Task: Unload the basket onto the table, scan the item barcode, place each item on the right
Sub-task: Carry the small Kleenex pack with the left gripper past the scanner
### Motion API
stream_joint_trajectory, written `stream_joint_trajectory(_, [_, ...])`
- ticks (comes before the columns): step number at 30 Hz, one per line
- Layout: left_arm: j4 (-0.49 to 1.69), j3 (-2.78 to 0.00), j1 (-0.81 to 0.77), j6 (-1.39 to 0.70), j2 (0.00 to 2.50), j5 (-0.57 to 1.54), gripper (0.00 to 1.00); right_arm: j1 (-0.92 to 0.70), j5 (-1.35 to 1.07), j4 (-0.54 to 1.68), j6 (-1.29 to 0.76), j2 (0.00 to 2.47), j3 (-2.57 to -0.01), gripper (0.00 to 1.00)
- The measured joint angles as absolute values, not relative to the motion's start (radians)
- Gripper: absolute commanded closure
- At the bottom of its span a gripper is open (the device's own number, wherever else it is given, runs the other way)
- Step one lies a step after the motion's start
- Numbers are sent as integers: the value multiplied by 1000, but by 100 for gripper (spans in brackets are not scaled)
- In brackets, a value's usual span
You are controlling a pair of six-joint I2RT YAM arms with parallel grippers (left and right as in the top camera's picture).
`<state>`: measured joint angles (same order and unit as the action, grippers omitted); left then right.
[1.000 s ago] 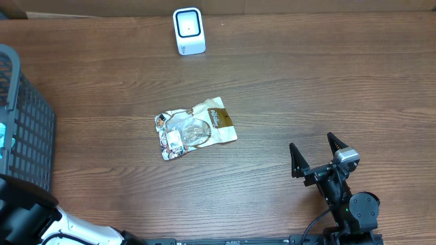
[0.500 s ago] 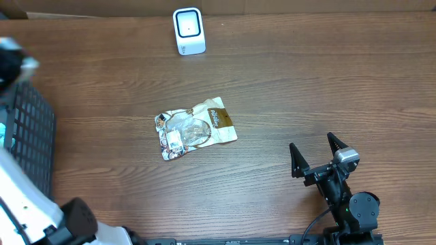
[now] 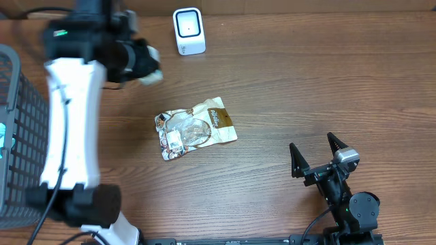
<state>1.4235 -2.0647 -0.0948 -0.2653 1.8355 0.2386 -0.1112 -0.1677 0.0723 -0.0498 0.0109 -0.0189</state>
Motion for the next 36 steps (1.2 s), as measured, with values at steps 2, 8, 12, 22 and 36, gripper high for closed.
stream_joint_trajectory(2, [1391,-2035,-147,-265,1879,238,96,-111,-168,72,-49,11,-19,0])
stream_joint_trajectory(8, [1328,-2007,-294,-266,2031,236,96,-111,-168,73,-49,11,-19,0])
stream_joint_trajectory(12, [1308,-2006,-381,-278,2115,236,96,-111,-168,72,-49,11,-19,0])
stream_joint_trajectory(22, [1257,-2005,-548,-377,2306,218,95,-111,-168,72,-50,11,-19,0])
stream_joint_trajectory(36, [1264,-2008,-583,-496,2355,140,42,-111,-168,72,-49,11,-19,0])
